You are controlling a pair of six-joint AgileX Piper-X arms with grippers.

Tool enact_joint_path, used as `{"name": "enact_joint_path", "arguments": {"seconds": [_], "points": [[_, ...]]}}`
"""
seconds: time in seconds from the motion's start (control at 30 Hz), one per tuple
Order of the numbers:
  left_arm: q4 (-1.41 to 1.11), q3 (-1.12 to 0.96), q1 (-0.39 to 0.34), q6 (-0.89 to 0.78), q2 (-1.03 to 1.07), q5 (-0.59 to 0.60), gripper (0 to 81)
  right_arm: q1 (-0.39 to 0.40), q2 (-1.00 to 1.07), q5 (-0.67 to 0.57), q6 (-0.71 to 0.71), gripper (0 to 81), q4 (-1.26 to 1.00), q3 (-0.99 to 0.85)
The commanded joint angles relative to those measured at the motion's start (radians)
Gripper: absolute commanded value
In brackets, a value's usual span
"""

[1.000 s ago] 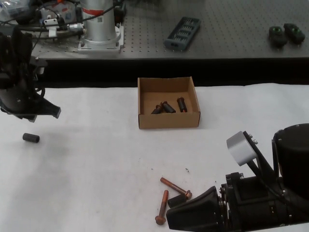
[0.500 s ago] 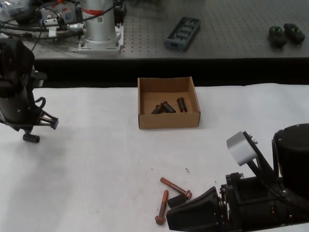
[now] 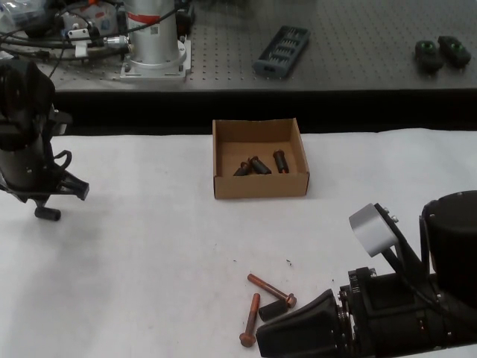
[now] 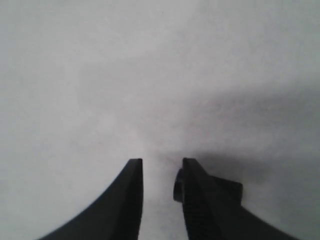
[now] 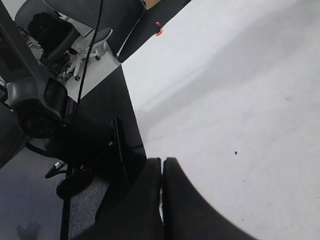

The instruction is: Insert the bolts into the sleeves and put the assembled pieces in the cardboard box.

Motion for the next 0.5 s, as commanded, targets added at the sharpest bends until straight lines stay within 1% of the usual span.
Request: {"name": "enact_joint_path", "arguments": {"seconds": [0.0,0.33,0.47], "points": [[-0.002,0.005,0.003,-0.001,0.023,0.0,21.0,0.004,-0.015,-0.007,0.0,2.2,-0.009,0.0],[-0.034,0.005,0.001,-0.001,0.018,0.001,21.0,0.004,-0.015,-0.007,0.0,2.2,-0.009,0.0],[0.022,0.005,0.001,-0.001,0.018,-0.009,21.0,0.004,-0.015,-0.002,0.0,2.2,-0.009,0.0]]}}
